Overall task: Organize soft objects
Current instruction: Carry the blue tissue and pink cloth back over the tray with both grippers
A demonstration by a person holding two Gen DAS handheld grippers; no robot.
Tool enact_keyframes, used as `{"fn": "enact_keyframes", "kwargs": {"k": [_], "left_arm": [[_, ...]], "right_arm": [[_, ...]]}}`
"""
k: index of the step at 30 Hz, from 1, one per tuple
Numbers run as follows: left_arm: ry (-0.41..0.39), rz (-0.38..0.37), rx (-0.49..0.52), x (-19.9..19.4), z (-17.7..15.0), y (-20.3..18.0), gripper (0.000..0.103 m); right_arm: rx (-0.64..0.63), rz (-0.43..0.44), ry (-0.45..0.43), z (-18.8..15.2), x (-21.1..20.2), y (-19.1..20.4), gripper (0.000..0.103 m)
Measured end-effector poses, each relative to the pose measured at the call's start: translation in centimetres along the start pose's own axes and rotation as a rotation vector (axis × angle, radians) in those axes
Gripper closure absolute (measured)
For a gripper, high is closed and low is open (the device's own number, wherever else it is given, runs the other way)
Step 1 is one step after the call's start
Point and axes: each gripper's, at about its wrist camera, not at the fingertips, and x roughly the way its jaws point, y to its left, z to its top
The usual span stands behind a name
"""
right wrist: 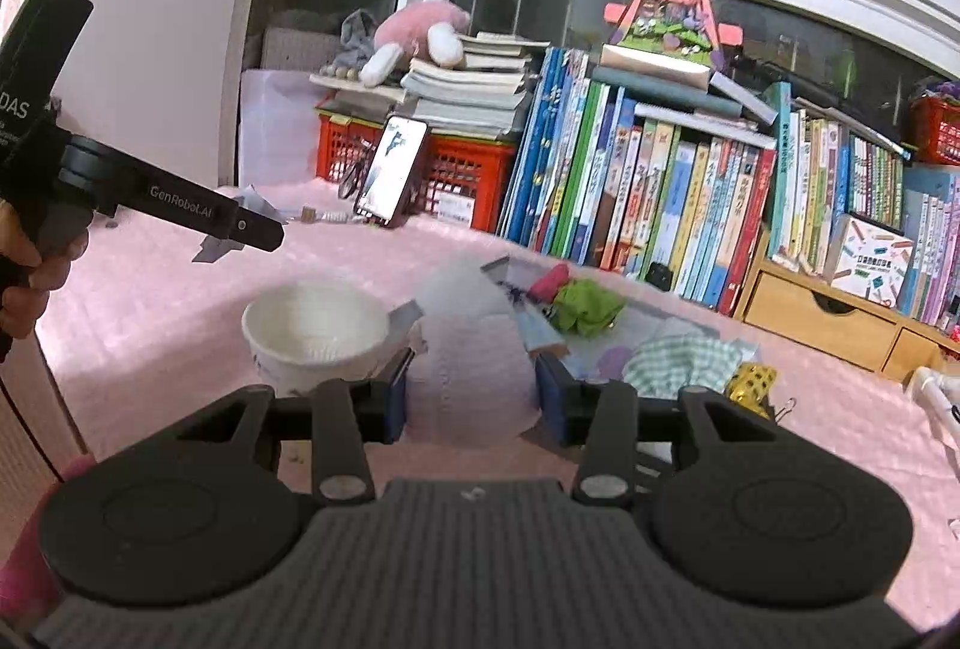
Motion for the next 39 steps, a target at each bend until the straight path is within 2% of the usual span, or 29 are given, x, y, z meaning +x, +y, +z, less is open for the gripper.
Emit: {"fn": "enact_keyframes", "kwargs": {"k": [13, 19, 24, 29, 39], "left_arm": [[-0.02, -0.117, 0.065, 0.7, 2.8, -4.1, 0.07], [0.002, -0.177, 0.094, 1.8, 4.1, -5.7, 0.07], [0.009, -0.204, 0.144, 2.6, 5.3, -6.8, 0.07], [0.059, -0.237, 0.156, 4.0, 7.0, -8.0, 0.07], [0.085, -0.25, 0.186, 6.4, 9.0, -11.0, 0.07]], "right_arm": [[0.027, -0.06, -0.033, 1.3, -0.5, -2.7, 0.055], [0.066, -0.091, -0.025, 1.7, -0.4, -4.4, 0.055], [0.114, -0.102, -0.013, 2.2, 0.0, -6.0, 0.055], [0.132, -0.118, -0.006, 3.0, 0.6, -7.4, 0.055], [0.142, -0.134, 0.004, 4.2, 1.9, -9.0, 0.055]]}}
